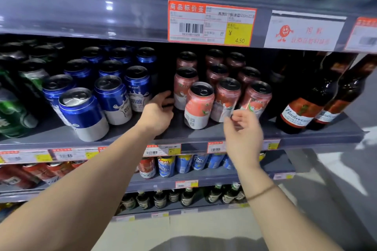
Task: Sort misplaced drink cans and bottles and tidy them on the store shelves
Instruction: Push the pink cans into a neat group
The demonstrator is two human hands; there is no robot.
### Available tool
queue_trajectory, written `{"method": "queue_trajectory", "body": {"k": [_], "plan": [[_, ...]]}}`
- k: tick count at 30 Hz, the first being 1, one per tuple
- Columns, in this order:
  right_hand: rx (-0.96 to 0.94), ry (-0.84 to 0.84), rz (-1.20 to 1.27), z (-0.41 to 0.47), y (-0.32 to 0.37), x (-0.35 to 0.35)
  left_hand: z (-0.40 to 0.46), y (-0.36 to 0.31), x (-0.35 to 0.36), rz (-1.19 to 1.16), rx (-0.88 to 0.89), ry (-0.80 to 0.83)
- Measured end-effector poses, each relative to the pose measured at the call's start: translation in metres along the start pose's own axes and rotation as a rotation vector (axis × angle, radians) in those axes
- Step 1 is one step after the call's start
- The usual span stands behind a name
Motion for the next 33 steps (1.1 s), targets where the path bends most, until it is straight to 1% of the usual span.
{"method": "queue_trajectory", "body": {"k": [3,5,9,10,11,13,14,18,20,21,22,23,25,26,27,28,29,31,33], "plan": [[0.010,-0.180,-0.043,0.025,-0.010,-0.019,-0.003,-0.005,0.001,-0.027,-0.015,0.156],[0.052,-0.204,-0.067,0.041,-0.017,-0.024,-0.002,-0.010,0.002,0.042,0.008,0.232],[0.185,-0.037,-0.047,0.068,-0.032,-0.019,0.001,-0.011,0.014,0.205,0.034,0.387],[0.202,0.015,-0.057,0.074,-0.036,-0.018,0.001,-0.009,0.019,0.220,0.049,0.390],[0.221,0.075,-0.090,0.079,-0.037,-0.018,0.001,-0.008,0.024,0.246,0.077,0.358],[0.242,0.190,-0.149,0.087,-0.039,-0.016,0.001,-0.004,0.030,0.332,0.136,0.223],[0.243,0.219,-0.151,0.090,-0.040,-0.016,0.000,-0.003,0.030,0.346,0.158,0.164],[0.209,0.266,-0.138,0.094,-0.039,-0.018,-0.001,-0.001,0.024,0.271,0.141,-0.001],[0.218,0.290,-0.124,0.091,-0.038,-0.016,0.000,0.000,0.024,0.263,0.120,-0.028],[0.208,0.267,-0.114,0.088,-0.037,-0.016,0.000,-0.001,0.024,0.271,0.102,-0.023],[0.168,0.193,-0.106,0.085,-0.035,-0.017,-0.001,-0.003,0.025,0.285,0.086,-0.028],[0.100,0.079,-0.107,0.081,-0.031,-0.019,0.000,-0.004,0.026,0.302,0.067,-0.043],[-0.122,-0.155,-0.133,0.070,-0.012,-0.023,0.001,-0.005,0.028,0.334,0.061,-0.092],[-0.256,-0.215,-0.177,0.065,-0.001,-0.023,0.000,-0.006,0.029,0.345,0.062,-0.108],[-0.368,-0.209,-0.243,0.062,0.011,-0.019,-0.002,-0.009,0.029,0.359,0.050,-0.115],[-0.449,-0.164,-0.325,0.061,0.021,-0.014,-0.005,-0.011,0.030,0.369,0.047,-0.116],[-0.492,-0.088,-0.402,0.063,0.025,-0.006,-0.007,-0.012,0.030,0.379,0.044,-0.110],[-0.522,0.047,-0.561,0.070,0.031,0.006,-0.008,-0.011,0.030,0.375,0.059,-0.115],[-0.528,0.138,-0.668,0.077,0.035,0.012,-0.010,-0.012,0.029,0.380,0.061,-0.123]]}}
Point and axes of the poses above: each hand's wrist, its own z-axis towards the middle knuckle, its own x-axis out of the palm, y = z × x, the point moved 3 cm from there along z, towards the middle knuckle, and after that the axes turned 11 degrees about -y, right-handed, at the moved point
